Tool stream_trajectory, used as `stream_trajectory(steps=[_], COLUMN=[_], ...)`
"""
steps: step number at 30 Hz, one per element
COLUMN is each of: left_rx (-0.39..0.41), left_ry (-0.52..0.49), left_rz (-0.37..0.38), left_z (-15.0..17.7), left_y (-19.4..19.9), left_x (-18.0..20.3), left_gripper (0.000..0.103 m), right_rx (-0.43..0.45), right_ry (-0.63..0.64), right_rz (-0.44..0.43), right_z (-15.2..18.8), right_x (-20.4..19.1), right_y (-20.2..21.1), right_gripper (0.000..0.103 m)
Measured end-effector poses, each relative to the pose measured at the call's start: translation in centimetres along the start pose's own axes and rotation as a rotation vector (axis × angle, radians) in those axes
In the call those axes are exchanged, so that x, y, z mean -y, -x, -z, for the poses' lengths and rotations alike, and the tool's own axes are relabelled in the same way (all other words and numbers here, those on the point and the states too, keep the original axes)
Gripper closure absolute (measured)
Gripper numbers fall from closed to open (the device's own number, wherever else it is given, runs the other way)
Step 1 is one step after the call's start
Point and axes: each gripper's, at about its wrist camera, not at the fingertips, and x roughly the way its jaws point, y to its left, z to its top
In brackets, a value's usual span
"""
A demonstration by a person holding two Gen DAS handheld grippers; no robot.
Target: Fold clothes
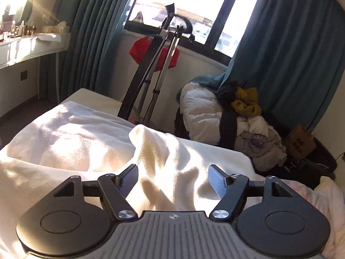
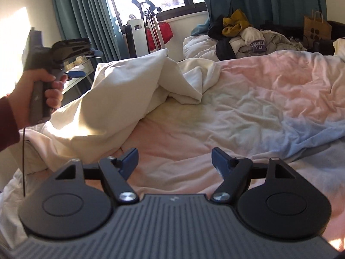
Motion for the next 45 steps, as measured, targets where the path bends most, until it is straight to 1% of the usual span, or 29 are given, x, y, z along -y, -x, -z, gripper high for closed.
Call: stream_trajectory(steps=[1,2,3,4,5,6,7,8,10,13,14,16,19,22,24,28,31,33,36,39,42,45], left_rx=[-0.016,-0.031,-0.025,-0.018,-0.008,0.001,0.011,0.017,0.034,0.064,0.078,0.113,0.158,0.178,0.174,0.121,0.058,0.045,0.054,0.047,0.041,0.044], left_ry=[0.013,0.026,0.03,0.034,0.009,-0.019,-0.047,-0.084,-0.157,-0.209,-0.218,-0.247,-0.281,-0.319,-0.326,-0.294,-0.279,-0.248,-0.189,-0.165,-0.162,-0.175], left_rz=[-0.011,-0.022,-0.018,-0.013,-0.012,-0.011,-0.01,-0.001,0.018,0.027,0.042,0.077,0.16,0.236,0.275,0.323,0.331,0.321,0.319,0.32,0.319,0.303], left_z=[-0.3,-0.5,-0.7,-0.9,-0.8,-0.7,-0.6,-0.4,0.1,0.5,0.6,1.1,2.9,6.5,9.5,16.1,20.8,22.6,23.4,23.4,23.5,23.7], left_y=[-1.5,-3.0,-3.6,-4.1,-4.0,-3.9,-3.8,-3.2,-1.5,2.1,3.6,7.0,12.4,17.6,20.3,23.8,24.8,24.8,24.6,24.3,24.1,23.8], left_x=[-0.2,-0.4,-0.5,-0.7,-0.4,-0.1,0.1,0.6,1.5,3.3,3.9,5.4,7.3,8.6,8.6,7.3,5.6,4.4,2.4,1.3,0.6,0.2], left_gripper=[0.035,0.036,0.038,0.046,0.055,0.062,0.078,0.089,0.092,0.093,0.093,0.093,0.093,0.094,0.094,0.094,0.094,0.094,0.094,0.094,0.093,0.093], right_rx=[0.014,0.008,-0.007,-0.017,-0.023,-0.027,-0.034,-0.041,-0.054,-0.059,-0.051,-0.037,-0.007,0.015,0.025,0.056,0.071,0.069,0.029,0.025,0.018,-0.014], right_ry=[0.013,-0.001,-0.026,-0.058,-0.083,-0.103,-0.11,-0.115,-0.129,-0.143,-0.143,-0.141,-0.134,-0.121,-0.118,-0.135,-0.151,-0.169,-0.215,-0.276,-0.208,-0.108], right_rz=[0.022,0.027,0.024,0.017,0.011,0.008,0.011,0.012,0.002,-0.024,-0.025,-0.026,-0.018,-0.002,0.008,0.027,0.028,0.021,-0.026,-0.076,-0.102,-0.133], right_z=[0.0,-0.1,-0.2,-0.2,-0.2,-0.1,-0.1,0.0,0.2,0.3,0.3,0.2,-0.1,-0.2,-0.2,-0.4,-0.5,-0.4,-0.4,-0.4,-1.1,-3.1], right_x=[0.5,1.2,2.0,2.8,3.4,4.1,4.5,4.7,5.1,5.4,5.4,5.3,5.1,4.9,4.9,5.1,5.1,5.2,5.2,5.0,3.0,-0.1], right_y=[-0.5,-1.2,-2.0,-2.6,-3.2,-3.7,-4.2,-4.6,-5.2,-4.9,-4.6,-3.9,-2.6,-1.3,-0.3,1.7,2.8,3.2,3.4,3.8,3.7,2.9], right_gripper=[0.026,0.026,0.026,0.026,0.026,0.026,0.026,0.026,0.026,0.026,0.026,0.027,0.027,0.027,0.027,0.027,0.027,0.027,0.026,0.026,0.024,0.024])
